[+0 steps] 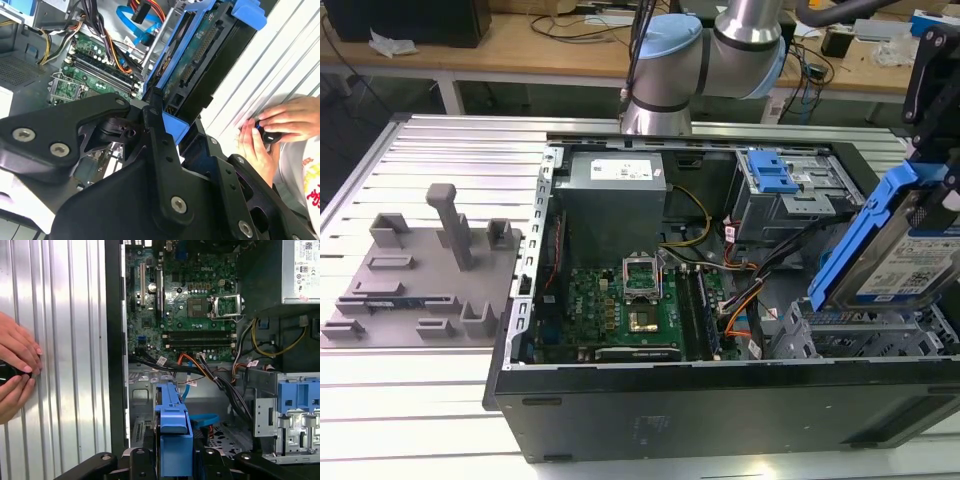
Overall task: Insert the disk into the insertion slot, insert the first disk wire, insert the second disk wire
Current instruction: 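Insert the disk into the insertion slot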
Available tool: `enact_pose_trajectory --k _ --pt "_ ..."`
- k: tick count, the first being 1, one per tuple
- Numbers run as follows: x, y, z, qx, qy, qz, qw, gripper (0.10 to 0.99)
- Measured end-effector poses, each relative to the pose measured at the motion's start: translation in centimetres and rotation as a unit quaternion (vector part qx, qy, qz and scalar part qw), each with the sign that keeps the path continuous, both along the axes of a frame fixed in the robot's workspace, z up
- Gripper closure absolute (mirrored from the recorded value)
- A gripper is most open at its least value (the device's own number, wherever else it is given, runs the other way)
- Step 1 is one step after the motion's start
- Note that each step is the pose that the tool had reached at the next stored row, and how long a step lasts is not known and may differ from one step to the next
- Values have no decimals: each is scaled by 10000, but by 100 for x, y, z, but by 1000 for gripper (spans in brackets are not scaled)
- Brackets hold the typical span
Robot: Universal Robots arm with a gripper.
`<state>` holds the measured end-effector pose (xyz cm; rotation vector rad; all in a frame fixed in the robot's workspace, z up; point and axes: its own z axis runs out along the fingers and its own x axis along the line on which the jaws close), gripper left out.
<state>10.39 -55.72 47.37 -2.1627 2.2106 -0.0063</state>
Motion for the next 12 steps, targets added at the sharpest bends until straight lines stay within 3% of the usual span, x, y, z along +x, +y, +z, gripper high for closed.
enact_pose_trajectory --k 12 --pt "10 36 -91 -3 0 0 10000 718"
